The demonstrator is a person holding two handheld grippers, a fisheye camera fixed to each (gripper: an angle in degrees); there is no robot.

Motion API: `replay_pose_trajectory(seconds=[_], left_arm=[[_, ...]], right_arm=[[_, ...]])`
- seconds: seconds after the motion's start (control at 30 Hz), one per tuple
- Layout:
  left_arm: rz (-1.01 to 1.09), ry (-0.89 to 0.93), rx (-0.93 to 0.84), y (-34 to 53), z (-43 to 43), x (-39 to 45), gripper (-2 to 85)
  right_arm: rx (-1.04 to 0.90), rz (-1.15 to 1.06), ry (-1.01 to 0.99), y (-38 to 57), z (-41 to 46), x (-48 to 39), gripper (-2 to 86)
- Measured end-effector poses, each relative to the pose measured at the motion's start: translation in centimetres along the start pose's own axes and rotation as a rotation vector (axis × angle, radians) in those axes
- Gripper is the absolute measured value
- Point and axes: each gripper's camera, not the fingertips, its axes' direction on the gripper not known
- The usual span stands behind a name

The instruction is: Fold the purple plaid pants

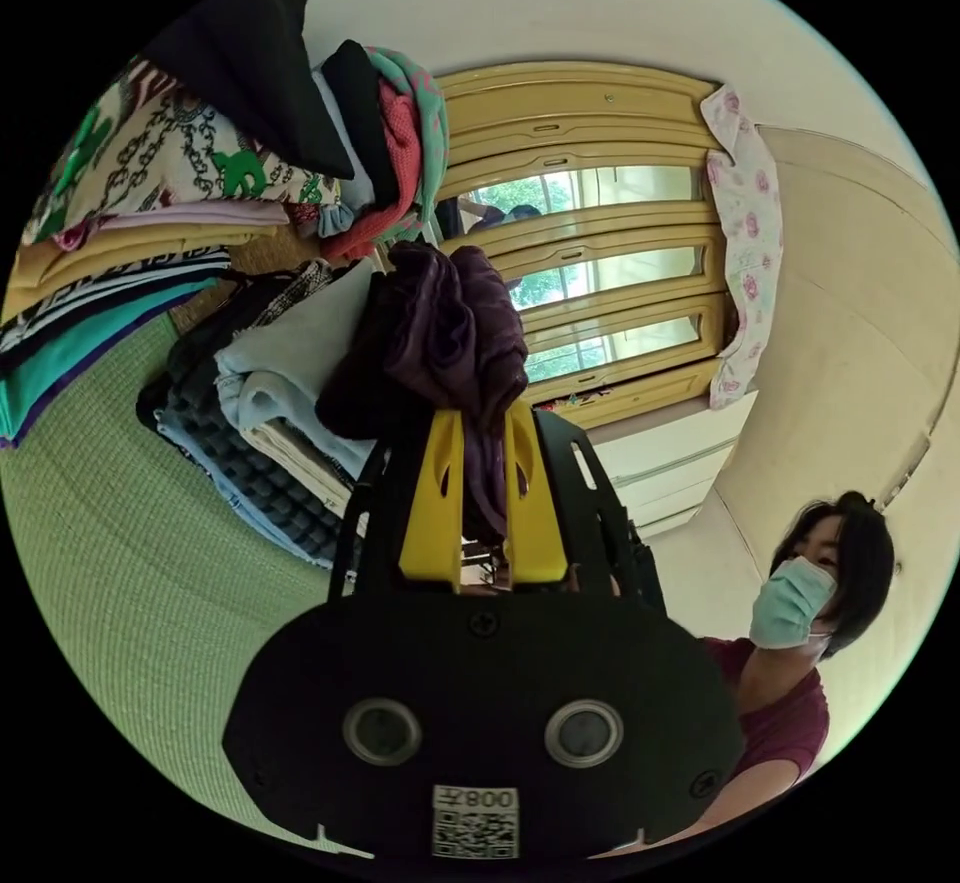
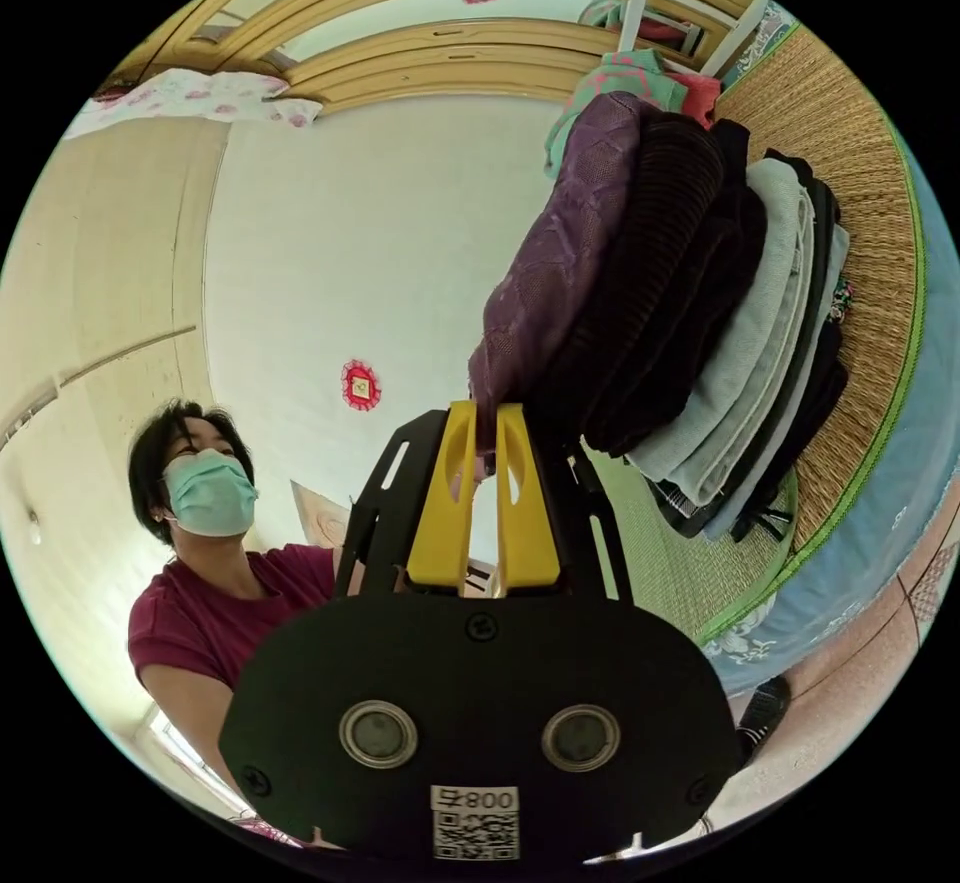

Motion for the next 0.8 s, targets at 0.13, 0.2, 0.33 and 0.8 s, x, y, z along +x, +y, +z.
replay_pose_trajectory(seconds=[0.13, 0.2, 0.33, 0.8], left_arm=[[0.018, -0.024, 0.160, -0.3, -0.4, 2.0, 3.8], [0.077, -0.017, 0.208, -0.9, 0.3, 3.9, 1.9], [0.224, -0.208, 0.099, -4.2, 6.0, 8.0, 0.6], [0.310, -0.264, 0.124, -0.2, 14.4, 16.7, 0.0]], right_arm=[[0.064, 0.039, 0.009, 0.4, -4.0, -2.2, 1.2], [0.107, 0.016, 0.044, 0.2, -5.7, -4.3, 0.6], [0.067, -0.138, 0.169, -3.5, -4.9, -11.0, 0.1], [-0.015, -0.376, 0.566, -4.5, 0.4, -26.0, -0.1]])
